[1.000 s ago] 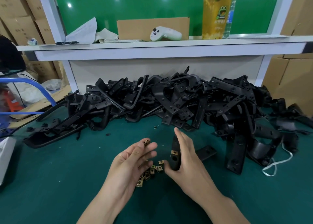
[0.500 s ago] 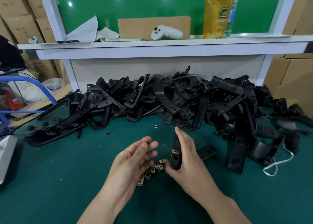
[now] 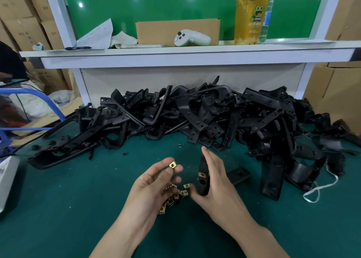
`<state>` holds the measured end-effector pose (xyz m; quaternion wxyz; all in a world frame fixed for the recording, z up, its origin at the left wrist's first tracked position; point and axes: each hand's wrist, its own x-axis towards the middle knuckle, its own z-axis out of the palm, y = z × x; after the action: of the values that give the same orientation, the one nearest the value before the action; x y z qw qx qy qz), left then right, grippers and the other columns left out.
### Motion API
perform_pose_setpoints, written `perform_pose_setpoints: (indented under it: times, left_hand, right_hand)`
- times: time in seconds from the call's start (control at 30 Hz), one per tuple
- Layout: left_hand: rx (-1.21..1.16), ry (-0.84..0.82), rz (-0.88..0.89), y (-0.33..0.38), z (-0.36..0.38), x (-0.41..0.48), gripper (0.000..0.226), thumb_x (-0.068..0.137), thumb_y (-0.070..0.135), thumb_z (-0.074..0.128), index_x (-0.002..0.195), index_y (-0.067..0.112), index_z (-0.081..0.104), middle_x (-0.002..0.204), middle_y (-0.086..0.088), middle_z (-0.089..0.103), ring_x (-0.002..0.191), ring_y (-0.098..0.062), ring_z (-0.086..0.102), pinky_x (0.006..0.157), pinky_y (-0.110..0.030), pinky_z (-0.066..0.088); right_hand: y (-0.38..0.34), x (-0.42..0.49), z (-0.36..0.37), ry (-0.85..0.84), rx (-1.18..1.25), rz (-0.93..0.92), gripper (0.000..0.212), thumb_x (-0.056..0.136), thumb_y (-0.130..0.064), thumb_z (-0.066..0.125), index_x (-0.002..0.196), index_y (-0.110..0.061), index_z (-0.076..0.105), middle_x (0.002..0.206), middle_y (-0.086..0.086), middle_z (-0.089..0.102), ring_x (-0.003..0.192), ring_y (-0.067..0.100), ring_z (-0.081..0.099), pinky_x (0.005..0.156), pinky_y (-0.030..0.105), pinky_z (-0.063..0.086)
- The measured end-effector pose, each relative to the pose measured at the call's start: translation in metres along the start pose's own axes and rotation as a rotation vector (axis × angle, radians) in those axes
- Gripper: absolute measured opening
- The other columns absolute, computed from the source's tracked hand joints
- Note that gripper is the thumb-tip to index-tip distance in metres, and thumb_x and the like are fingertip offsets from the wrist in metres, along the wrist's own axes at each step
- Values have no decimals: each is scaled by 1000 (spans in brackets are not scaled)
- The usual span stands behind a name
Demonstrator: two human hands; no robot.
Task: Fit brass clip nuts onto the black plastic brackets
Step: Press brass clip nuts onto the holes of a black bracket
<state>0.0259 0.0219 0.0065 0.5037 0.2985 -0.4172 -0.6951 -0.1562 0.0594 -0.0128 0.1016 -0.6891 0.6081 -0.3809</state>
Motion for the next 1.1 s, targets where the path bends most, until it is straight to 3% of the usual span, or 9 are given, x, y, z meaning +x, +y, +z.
perform_pose_setpoints:
  times: [0.3, 0.73, 0.9, 1.1]
  left_hand:
    - [-163, -62, -91, 4, -2, -1, 25, 89, 11, 62, 108, 13, 78, 91, -3, 67, 74, -13, 64, 70, -28, 58]
    - [-55, -63, -6, 4, 1, -2, 27, 88, 15, 63, 111, 13, 77, 97, -6, 70, 75, -12, 63, 71, -27, 57]
    - [-2, -13, 33, 3, 4, -2, 25, 86, 16, 65, 106, 11, 78, 97, -8, 73, 73, -12, 65, 67, -25, 57]
    - [-95, 42, -13, 7, 6, -1, 19, 82, 25, 68, 93, 14, 80, 92, -6, 71, 70, -13, 63, 66, -26, 56]
  right_hand:
    - [0, 0, 1, 9, 12, -5, 99, 90, -42, 66, 149, -55, -12, 156, -22, 11, 125, 11, 49, 100, 32, 48]
    - [0, -1, 0, 8, 5, -10, 98, 90, -42, 66, 148, -55, -13, 156, -22, 10, 124, 10, 49, 100, 31, 48]
    - [0, -1, 0, 7, 17, -18, 102, 89, -42, 67, 146, -60, -16, 156, -27, 7, 126, 9, 47, 100, 33, 48]
    - [-1, 0, 2, 0, -3, -41, 105, 89, -42, 68, 147, -58, -18, 156, -26, 7, 127, 10, 46, 101, 33, 47]
